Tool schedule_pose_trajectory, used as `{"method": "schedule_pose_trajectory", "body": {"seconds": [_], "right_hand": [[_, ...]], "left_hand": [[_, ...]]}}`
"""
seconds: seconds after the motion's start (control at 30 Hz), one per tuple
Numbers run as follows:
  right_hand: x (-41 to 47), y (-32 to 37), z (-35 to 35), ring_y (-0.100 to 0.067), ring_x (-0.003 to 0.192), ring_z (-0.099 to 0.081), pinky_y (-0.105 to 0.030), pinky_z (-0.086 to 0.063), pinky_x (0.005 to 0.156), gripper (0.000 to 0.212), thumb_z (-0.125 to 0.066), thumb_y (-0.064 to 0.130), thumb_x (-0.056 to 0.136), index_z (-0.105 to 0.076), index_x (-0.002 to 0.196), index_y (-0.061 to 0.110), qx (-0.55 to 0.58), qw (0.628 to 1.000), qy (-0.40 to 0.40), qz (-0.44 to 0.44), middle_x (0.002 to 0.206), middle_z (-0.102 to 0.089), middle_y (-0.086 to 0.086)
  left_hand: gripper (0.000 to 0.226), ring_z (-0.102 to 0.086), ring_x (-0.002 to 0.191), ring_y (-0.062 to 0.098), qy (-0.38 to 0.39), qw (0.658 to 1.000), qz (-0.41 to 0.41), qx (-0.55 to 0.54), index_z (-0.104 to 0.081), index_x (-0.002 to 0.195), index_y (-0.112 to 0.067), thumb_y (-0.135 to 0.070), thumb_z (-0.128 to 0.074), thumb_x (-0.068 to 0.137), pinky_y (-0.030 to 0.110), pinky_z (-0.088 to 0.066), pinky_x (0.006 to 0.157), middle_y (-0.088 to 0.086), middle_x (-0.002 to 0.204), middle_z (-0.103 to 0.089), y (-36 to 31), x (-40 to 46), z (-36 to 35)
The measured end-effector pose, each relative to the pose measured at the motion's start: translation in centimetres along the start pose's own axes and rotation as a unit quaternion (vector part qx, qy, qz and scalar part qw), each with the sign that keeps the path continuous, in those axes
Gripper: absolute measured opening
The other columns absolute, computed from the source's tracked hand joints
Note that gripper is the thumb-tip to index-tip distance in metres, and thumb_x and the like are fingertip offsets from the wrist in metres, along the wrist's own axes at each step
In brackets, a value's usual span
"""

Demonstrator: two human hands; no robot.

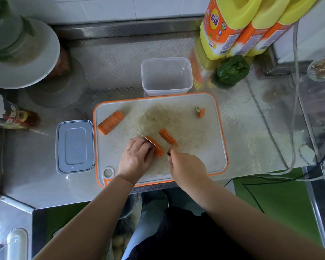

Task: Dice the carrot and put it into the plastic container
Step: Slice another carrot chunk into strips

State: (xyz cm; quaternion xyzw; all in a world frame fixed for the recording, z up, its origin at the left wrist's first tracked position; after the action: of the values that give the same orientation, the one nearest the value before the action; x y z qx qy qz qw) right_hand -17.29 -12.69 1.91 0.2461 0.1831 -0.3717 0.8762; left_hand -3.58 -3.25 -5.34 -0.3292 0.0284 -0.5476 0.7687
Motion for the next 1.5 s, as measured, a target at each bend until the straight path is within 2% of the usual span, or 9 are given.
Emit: {"method": "schedule_pose_trajectory", "body": {"seconds": [0.23,0.37,0.53,0.7,0.9,1.13,1.27,1.4,1.5], "right_hand": [[-0.1,0.7,0.1,-0.019,0.060,-0.054,-0.028,-0.035,0.047,0.011,-0.046,0.008,0.094,-0.049,0.102,0.015,-0.013,0.999,0.022,-0.024,0.063,-0.046,0.006],[0.2,1.2,1.3,-0.021,0.073,-0.061,-0.031,-0.053,0.064,0.022,-0.052,0.003,0.091,-0.050,0.111,0.012,-0.031,0.998,0.040,-0.027,0.079,-0.057,0.000],[0.7,1.7,1.8,-0.024,0.083,-0.066,-0.032,-0.054,0.070,0.031,-0.052,0.003,0.092,-0.047,0.122,0.009,-0.056,0.997,0.047,-0.023,0.095,-0.066,-0.006],[1.3,1.3,1.5,-0.025,0.082,-0.066,-0.032,-0.052,0.066,0.033,-0.049,0.002,0.092,-0.047,0.125,0.008,-0.047,0.997,0.054,-0.025,0.092,-0.065,-0.007],[1.9,0.7,0.8,-0.024,0.071,-0.058,-0.032,-0.044,0.059,0.017,-0.043,0.009,0.097,-0.052,0.111,0.009,0.001,0.997,0.056,-0.045,0.074,-0.053,-0.002],[2.9,-0.5,1.3,-0.020,0.070,-0.056,-0.031,-0.047,0.063,0.026,-0.044,0.036,0.099,-0.054,0.104,0.013,0.060,0.994,0.072,-0.061,0.077,-0.053,0.001],[1.5,0.2,1.0,-0.024,0.070,-0.058,-0.034,-0.048,0.062,0.025,-0.039,0.031,0.101,-0.053,0.101,0.011,0.034,0.998,0.039,-0.032,0.069,-0.049,0.002],[0.3,0.9,0.5,-0.022,0.060,-0.050,-0.028,-0.033,0.050,0.012,-0.043,0.022,0.100,-0.052,0.099,0.014,-0.005,1.000,0.005,-0.012,0.060,-0.040,0.006],[0.4,0.9,0.6,-0.021,0.060,-0.052,-0.028,-0.035,0.051,0.008,-0.046,0.014,0.097,-0.054,0.101,0.014,-0.031,0.999,0.011,-0.016,0.065,-0.049,0.004]], "left_hand": [[0.022,-0.056,0.095,0.029,0.006,1.000,0.016,-0.013,-0.070,0.090,-0.002,-0.019,-0.056,0.093,0.031,-0.048,0.084,0.009,0.094,-0.065,0.0,0.0,-0.1],[0.018,-0.057,0.095,0.030,0.014,1.000,0.021,-0.015,-0.070,0.090,-0.002,-0.016,-0.059,0.092,0.033,-0.049,0.084,0.009,0.095,-0.065,0.3,-0.1,-0.4],[0.011,-0.057,0.097,0.030,0.027,0.999,0.028,-0.020,-0.070,0.091,-0.003,-0.013,-0.065,0.089,0.034,-0.050,0.083,0.009,0.098,-0.065,0.5,-0.2,-0.5],[0.013,-0.058,0.097,0.030,0.023,0.999,0.024,-0.029,-0.069,0.090,-0.003,-0.014,-0.062,0.090,0.034,-0.050,0.081,0.009,0.098,-0.065,0.4,-0.1,-0.3],[0.015,-0.057,0.095,0.029,0.009,1.000,0.012,-0.020,-0.069,0.090,-0.003,-0.016,-0.061,0.092,0.034,-0.051,0.079,0.009,0.097,-0.064,0.5,-0.2,-0.3],[0.010,-0.056,0.092,0.027,-0.025,1.000,-0.005,-0.006,-0.069,0.090,-0.004,-0.012,-0.063,0.090,0.035,-0.052,0.079,0.007,0.098,-0.063,0.5,-0.4,-0.6],[0.013,-0.056,0.096,0.027,-0.021,1.000,0.000,-0.002,-0.069,0.092,-0.006,-0.015,-0.059,0.092,0.038,-0.054,0.075,0.006,0.099,-0.063,0.6,-0.5,-0.7],[0.012,-0.057,0.098,0.027,-0.012,1.000,0.010,-0.006,-0.067,0.096,-0.009,-0.016,-0.058,0.093,0.040,-0.055,0.074,0.006,0.100,-0.064,0.5,-0.6,-0.6],[0.014,-0.057,0.098,0.027,-0.008,1.000,0.016,-0.007,-0.070,0.095,-0.006,-0.014,-0.059,0.092,0.039,-0.053,0.078,0.008,0.100,-0.065,0.5,-0.6,-0.6]]}}
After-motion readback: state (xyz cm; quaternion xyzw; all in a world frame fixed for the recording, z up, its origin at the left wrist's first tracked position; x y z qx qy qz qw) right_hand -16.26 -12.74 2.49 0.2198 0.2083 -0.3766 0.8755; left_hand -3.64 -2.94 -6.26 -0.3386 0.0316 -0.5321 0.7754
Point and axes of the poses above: each hand's wrist, its own x-axis towards the middle knuckle, its own z-axis out of the back of the hand, y = z × x, the point moved 2 cm from there along x, towards the middle knuckle
